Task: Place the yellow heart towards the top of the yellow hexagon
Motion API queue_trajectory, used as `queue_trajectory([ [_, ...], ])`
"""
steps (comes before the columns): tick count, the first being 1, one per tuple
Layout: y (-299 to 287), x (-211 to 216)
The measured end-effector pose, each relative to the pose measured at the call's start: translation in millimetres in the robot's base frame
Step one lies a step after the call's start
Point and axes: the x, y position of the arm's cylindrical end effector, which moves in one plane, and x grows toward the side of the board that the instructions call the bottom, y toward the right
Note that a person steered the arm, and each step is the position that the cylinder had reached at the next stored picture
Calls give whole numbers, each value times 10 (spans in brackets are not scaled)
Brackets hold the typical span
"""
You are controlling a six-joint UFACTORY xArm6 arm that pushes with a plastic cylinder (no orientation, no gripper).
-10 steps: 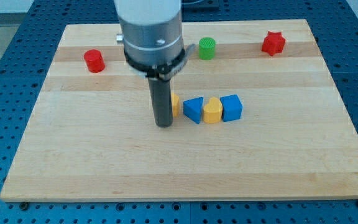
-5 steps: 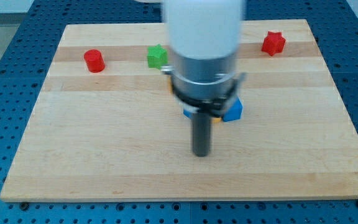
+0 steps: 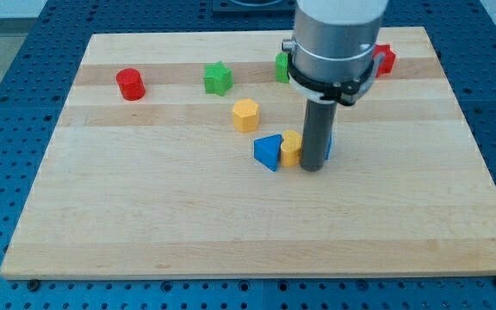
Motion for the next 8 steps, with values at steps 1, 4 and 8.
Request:
queue_trajectory([
  [1,-50,-185],
  [4,-404,-540],
  [8,-547,-1015],
])
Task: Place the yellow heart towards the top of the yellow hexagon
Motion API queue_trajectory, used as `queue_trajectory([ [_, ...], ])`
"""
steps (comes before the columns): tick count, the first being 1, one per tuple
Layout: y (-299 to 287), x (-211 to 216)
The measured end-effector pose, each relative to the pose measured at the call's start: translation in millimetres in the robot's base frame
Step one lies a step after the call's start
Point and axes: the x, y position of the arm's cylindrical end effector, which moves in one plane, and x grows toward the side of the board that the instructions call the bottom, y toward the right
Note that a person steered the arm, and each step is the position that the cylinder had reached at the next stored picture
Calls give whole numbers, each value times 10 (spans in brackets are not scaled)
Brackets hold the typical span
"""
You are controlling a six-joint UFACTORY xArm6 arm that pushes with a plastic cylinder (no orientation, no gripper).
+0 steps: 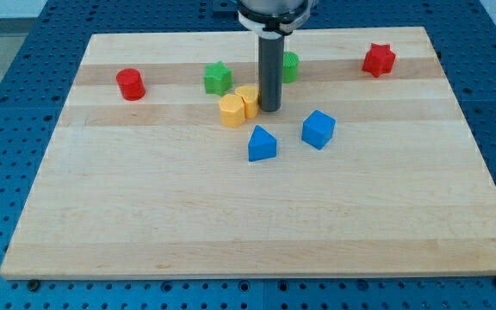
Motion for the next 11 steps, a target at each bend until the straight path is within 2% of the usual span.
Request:
queue_trajectory([
  [4,-30,0],
  [6,-586,6],
  [8,-285,2],
  [9,-237,-196],
  [11,-423,-971],
])
